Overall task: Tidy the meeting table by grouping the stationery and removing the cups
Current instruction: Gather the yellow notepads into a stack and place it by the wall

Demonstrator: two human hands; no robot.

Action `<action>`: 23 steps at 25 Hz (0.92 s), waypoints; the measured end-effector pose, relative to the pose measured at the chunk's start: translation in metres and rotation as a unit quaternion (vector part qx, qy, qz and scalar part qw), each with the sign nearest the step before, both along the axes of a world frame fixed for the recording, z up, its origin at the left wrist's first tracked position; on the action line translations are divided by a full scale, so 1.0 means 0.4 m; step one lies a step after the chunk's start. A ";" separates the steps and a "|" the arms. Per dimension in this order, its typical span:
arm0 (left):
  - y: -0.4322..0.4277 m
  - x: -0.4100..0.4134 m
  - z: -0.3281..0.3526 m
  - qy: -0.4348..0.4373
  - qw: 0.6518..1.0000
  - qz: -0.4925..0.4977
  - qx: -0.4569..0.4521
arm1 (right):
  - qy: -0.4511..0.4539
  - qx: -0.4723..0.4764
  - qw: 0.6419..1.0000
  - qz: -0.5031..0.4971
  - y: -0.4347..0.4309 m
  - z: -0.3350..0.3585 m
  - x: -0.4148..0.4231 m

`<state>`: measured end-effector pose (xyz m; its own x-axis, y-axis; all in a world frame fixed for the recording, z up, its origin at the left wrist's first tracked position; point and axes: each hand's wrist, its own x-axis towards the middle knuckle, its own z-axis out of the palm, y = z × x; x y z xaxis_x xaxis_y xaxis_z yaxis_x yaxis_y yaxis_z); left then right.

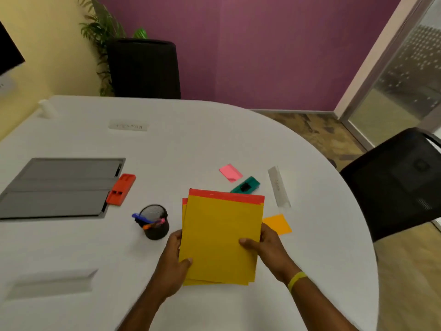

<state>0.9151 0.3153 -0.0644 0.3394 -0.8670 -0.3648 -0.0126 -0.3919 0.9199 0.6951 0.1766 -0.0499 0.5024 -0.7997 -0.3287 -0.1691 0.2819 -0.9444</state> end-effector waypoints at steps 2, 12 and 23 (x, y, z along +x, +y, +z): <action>0.005 -0.045 -0.016 -0.033 0.999 0.042 0.007 | 0.012 -0.033 0.999 -0.010 0.028 -0.023 0.002; 0.029 -0.135 -0.039 -0.049 0.987 0.116 -0.097 | 0.028 -0.134 0.985 -0.109 0.088 -0.081 0.008; -0.016 -0.065 -0.015 -0.130 0.986 0.072 -0.074 | 0.024 -0.076 0.993 -0.091 0.046 -0.052 0.045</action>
